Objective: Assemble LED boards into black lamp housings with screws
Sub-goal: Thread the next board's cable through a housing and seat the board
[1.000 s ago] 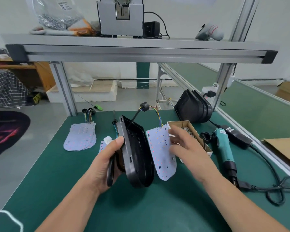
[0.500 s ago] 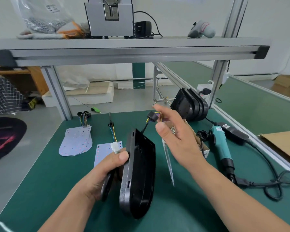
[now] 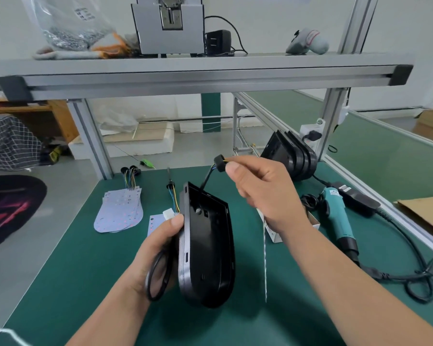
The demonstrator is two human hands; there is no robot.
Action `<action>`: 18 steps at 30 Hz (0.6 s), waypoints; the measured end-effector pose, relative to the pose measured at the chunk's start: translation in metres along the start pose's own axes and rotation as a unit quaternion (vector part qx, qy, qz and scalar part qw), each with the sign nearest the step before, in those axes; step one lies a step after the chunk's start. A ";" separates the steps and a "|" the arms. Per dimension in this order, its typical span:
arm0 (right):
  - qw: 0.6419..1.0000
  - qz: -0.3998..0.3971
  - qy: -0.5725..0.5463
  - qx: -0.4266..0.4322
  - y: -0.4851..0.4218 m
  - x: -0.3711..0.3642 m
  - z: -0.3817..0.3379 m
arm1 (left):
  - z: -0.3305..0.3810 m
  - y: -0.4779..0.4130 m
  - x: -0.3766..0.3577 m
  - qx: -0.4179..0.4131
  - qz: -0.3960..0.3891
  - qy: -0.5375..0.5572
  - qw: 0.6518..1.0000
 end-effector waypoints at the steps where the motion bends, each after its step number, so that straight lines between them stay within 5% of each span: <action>1: 1.000 -0.003 -0.010 -0.020 -0.002 0.001 0.003 | 0.000 -0.001 -0.001 0.000 -0.005 0.003 1.000; 9: 0.997 -0.037 0.022 -0.068 -0.003 0.008 0.022 | -0.007 -0.005 -0.006 0.010 -0.005 0.024 1.000; 18: 0.958 -0.093 0.270 0.012 -0.001 0.018 -0.001 | 0.004 -0.003 -0.015 -0.020 -0.053 -0.012 0.998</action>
Point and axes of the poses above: each hand's wrist, its own y-axis away from the middle knuckle, its own x-axis out of the back of the hand, z = x × y, the point moved 9 cm from there along -y, towards the middle knuckle, and after that the axes turned 5 degrees about y, right-handed, at the moved point
